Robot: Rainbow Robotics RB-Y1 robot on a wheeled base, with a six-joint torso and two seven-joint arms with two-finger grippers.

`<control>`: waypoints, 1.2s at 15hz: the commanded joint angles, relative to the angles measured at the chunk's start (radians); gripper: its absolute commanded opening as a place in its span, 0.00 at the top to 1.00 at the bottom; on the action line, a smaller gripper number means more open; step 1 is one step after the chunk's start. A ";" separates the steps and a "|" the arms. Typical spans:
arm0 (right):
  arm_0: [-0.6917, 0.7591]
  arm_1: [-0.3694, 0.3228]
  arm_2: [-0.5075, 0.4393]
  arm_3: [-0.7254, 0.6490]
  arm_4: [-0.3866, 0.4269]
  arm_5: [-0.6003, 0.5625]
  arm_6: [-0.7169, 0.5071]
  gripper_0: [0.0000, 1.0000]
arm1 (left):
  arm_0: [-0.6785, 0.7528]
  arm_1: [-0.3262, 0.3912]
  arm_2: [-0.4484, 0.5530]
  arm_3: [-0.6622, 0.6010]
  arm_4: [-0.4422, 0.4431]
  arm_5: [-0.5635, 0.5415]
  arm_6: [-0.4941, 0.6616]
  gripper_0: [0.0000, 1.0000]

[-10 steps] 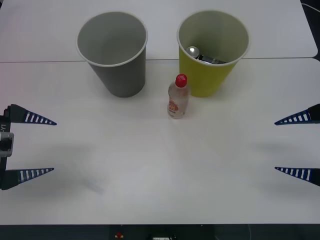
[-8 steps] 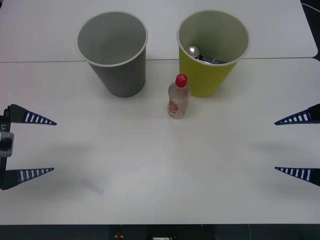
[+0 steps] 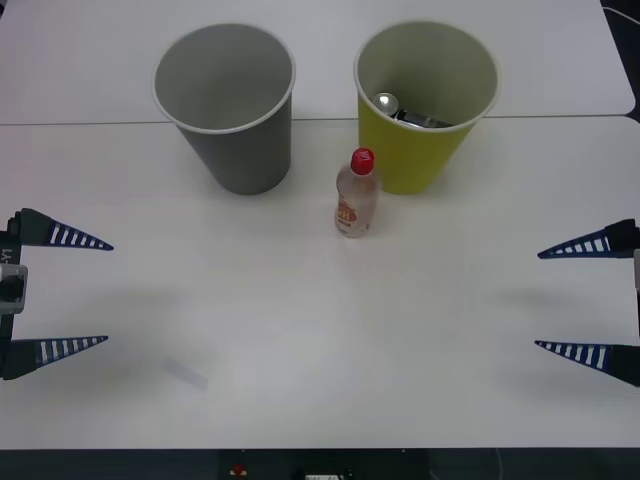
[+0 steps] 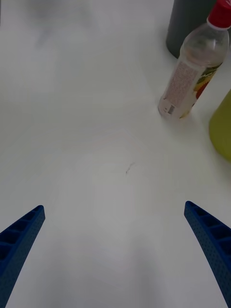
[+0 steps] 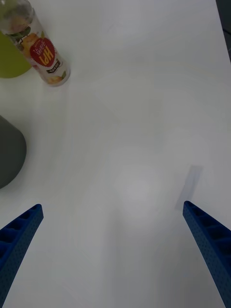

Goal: Put the can into the green bin and the plastic bottle into the gray bin

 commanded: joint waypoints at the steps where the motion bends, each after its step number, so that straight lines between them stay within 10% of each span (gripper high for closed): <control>1: 0.000 0.001 0.088 0.017 -0.056 0.102 0.022 0.00 | 0.000 0.000 0.000 0.000 0.000 0.000 0.000 0.00; 18: -0.065 0.099 0.495 0.017 -0.268 0.665 0.054 0.00 | 0.000 0.000 0.000 0.000 0.000 0.000 0.000 0.00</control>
